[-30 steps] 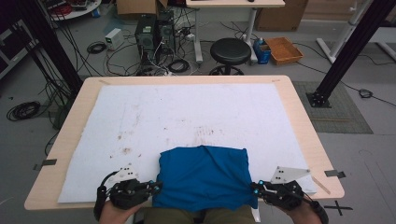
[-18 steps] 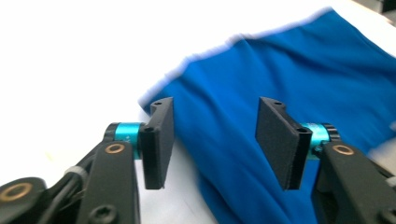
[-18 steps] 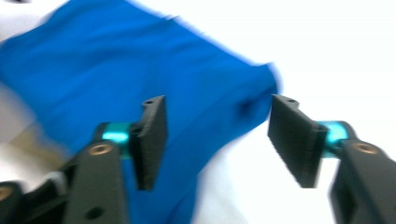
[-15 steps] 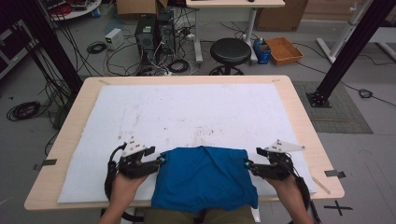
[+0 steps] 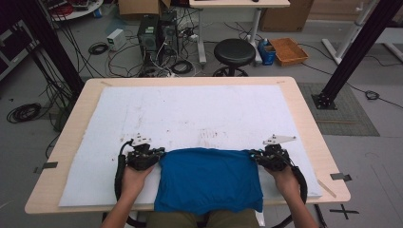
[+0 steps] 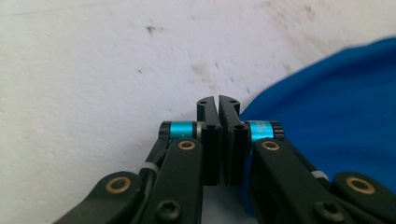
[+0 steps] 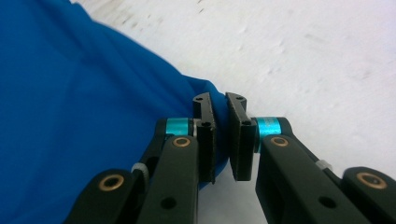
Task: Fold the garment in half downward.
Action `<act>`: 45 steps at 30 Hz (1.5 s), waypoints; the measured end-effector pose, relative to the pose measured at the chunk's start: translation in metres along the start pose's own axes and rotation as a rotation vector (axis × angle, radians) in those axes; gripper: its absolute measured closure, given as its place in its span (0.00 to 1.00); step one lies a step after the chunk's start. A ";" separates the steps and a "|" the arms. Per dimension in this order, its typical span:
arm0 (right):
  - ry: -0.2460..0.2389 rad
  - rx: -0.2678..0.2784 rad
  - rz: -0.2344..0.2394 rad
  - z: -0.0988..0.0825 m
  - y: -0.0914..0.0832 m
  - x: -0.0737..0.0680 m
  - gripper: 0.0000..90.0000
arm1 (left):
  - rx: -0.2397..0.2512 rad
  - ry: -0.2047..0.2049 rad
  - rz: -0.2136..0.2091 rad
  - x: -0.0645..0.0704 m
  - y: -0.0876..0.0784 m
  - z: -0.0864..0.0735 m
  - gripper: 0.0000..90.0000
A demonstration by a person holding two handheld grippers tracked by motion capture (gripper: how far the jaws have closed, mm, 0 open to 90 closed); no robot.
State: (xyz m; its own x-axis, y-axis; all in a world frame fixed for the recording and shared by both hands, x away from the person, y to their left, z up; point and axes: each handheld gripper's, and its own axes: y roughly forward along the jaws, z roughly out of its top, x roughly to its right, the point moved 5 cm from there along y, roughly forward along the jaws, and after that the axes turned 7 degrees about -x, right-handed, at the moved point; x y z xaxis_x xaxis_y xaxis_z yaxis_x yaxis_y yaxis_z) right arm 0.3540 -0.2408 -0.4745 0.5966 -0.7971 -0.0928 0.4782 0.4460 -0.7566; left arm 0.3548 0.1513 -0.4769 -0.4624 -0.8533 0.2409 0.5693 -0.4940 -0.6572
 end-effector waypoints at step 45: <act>-0.153 -0.001 0.006 -0.042 -0.036 -0.029 0.76 | -0.062 0.240 -0.089 0.050 -0.016 -0.033 0.73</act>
State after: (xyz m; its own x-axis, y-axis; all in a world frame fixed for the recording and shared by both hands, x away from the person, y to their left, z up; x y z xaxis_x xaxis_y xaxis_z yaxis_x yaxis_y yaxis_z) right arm 0.2925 -0.2508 -0.4714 0.6908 -0.7230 0.0030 0.4741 0.4499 -0.7568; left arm 0.3001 0.1226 -0.4776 -0.6613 -0.7390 0.1282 0.4798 -0.5482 -0.6850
